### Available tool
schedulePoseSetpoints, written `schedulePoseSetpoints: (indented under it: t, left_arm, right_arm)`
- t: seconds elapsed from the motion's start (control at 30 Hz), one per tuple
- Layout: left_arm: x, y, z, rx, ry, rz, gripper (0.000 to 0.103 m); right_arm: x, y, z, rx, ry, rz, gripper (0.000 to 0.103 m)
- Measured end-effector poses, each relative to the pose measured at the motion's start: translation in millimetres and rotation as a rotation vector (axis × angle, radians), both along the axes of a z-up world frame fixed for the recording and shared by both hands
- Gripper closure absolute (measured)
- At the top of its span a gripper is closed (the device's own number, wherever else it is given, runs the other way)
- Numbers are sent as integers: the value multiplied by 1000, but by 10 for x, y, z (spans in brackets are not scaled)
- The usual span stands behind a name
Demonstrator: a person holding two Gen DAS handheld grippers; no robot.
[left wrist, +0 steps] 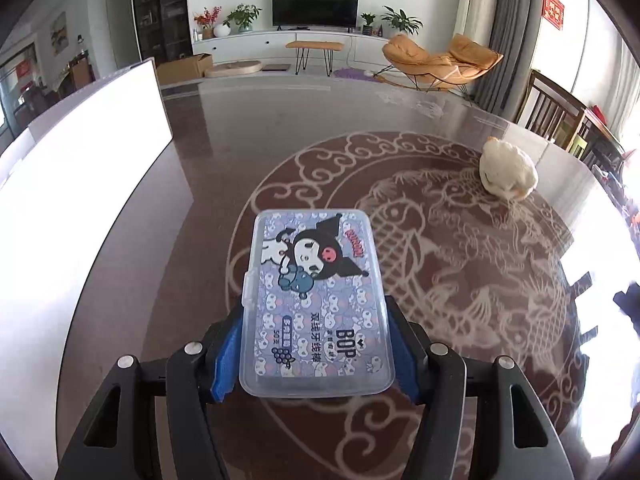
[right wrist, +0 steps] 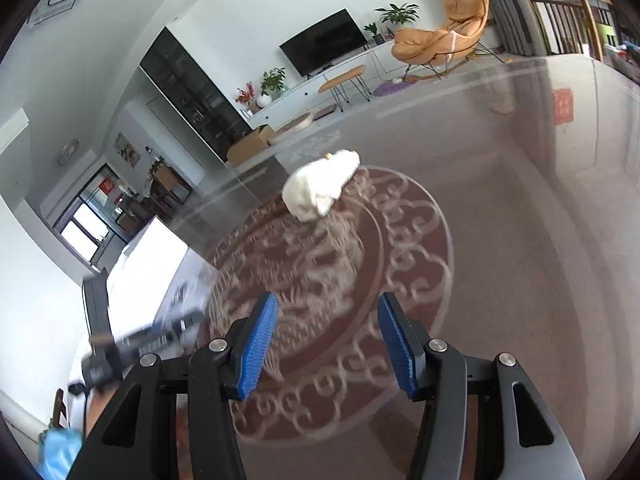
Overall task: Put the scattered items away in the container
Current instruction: 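Grasp the cream knitted glove with the right gripper while the left gripper holds the case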
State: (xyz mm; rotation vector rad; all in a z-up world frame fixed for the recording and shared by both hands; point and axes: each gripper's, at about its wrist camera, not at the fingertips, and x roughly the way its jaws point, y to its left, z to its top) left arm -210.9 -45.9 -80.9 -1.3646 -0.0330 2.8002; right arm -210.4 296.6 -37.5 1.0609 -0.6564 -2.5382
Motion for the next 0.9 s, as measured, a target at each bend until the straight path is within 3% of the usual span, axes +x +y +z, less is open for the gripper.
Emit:
schedulePoseSetpoints:
  t: [0.1,0.17,0.27,0.33,0.4,0.5,0.7,0.8,0.9]
  left_arm:
    - [74,-54,29,21,9,7,42]
    - [41,-75,36,22,12,14,42]
    - [41,-78,29,12,9,17,42]
    - [31,-81,25,14,9,17,42]
    - [11,-83,24,21,11,17,42]
    - [18,-93,27,21,11,16,42]
    - [189,-35,9,62,11,-17,42]
    - [404,14,8,60,15,-41,42]
    - [417,50,-1,28,11,-10,41]
  right_arm:
    - [-776,-192,117,-17,-14,-31,48]
    - [-1195,-360,78,8,-80,-75,48]
    - [-1568,-719,-97,188,-187,-99,48]
    - [-1628,-869,-168,252,-201,-86,49]
    - [-1558,-915,-137,274,-162,-59,57]
    - [-1284,-921,-137,299,-135,58,60]
    - [11,-649,-184,369,-102,353,60]
    - [534,-363,-149,325,-94,347,58]
    - [722,-254,-147,331,-83,249,53]
